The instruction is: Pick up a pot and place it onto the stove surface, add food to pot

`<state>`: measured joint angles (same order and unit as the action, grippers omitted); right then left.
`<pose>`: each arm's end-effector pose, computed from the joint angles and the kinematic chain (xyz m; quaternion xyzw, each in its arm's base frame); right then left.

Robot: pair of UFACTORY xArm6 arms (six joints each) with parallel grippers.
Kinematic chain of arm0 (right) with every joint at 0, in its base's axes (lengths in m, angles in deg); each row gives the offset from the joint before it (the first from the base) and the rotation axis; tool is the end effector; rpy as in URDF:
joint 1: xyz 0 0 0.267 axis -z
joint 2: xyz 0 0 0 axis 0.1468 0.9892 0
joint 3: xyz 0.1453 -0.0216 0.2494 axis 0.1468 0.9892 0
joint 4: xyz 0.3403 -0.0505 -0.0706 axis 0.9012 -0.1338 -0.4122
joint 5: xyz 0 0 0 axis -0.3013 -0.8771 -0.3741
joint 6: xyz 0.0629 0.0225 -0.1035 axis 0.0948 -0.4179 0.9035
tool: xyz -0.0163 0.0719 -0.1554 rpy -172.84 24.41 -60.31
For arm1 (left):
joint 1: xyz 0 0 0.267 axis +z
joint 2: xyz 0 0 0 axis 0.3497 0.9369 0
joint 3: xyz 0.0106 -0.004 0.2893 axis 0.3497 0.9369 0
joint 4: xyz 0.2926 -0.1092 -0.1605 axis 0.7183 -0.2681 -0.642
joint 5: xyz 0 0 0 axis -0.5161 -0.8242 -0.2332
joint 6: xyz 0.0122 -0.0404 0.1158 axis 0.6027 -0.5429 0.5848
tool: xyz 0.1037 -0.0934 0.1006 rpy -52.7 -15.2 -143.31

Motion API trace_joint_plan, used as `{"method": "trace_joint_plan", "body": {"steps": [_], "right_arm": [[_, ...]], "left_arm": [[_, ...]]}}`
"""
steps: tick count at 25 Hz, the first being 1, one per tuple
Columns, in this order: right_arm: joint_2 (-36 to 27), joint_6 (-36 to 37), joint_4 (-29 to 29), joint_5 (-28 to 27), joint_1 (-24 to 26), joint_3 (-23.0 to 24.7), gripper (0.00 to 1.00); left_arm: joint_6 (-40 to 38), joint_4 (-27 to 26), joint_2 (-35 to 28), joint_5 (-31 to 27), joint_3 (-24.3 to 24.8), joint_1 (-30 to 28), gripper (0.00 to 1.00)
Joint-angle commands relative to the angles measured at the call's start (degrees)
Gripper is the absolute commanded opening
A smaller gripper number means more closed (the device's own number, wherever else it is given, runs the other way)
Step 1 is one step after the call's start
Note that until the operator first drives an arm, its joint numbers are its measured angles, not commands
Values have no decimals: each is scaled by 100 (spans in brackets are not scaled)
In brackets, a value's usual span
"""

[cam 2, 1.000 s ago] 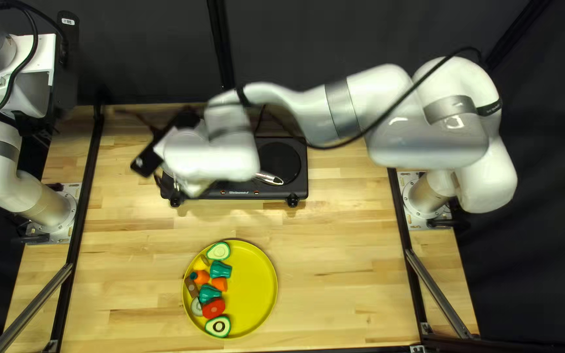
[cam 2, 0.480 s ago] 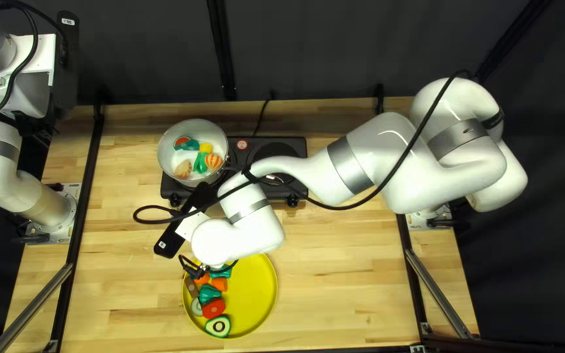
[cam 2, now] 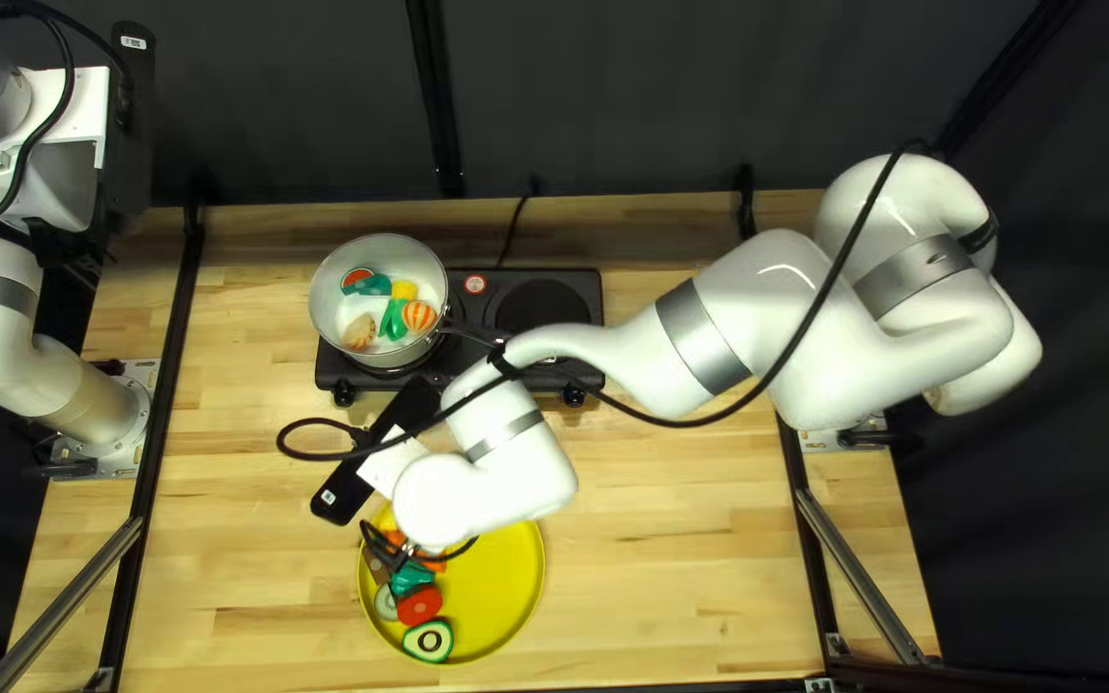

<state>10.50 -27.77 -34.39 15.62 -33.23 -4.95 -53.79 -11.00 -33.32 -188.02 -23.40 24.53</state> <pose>0.5582 0.2192 0.1145 0.9263 -0.3689 0.0529 0.0565 0.2147 0.0479 0.4172 -0.9970 -0.0481 0.0280 0.0544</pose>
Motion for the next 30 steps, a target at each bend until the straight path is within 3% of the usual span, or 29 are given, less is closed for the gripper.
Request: {"method": "trace_joint_plan", "body": {"steps": [1,6,8,10,12,19,30], "right_arm": [[34,-47,51,-30,-18,-45,100],[9,-62,15,-17,-30,3,100],[-202,-154,12,707,-58,605,100],[-255,-352,53,1269,-180,860,100],[-201,-495,91,1492,-292,848,100],[178,-1264,-208,1682,-622,406,100],[1262,-1443,-359,1345,-535,-794,100]], "left_arm": [[0,0,0,0,0,0,100],[0,0,0,0,0,0,100],[0,0,0,0,0,0,100],[0,0,0,0,0,0,100],[0,0,0,0,0,0,100],[0,0,0,0,0,0,100],[0,0,0,0,0,0,100]]}}
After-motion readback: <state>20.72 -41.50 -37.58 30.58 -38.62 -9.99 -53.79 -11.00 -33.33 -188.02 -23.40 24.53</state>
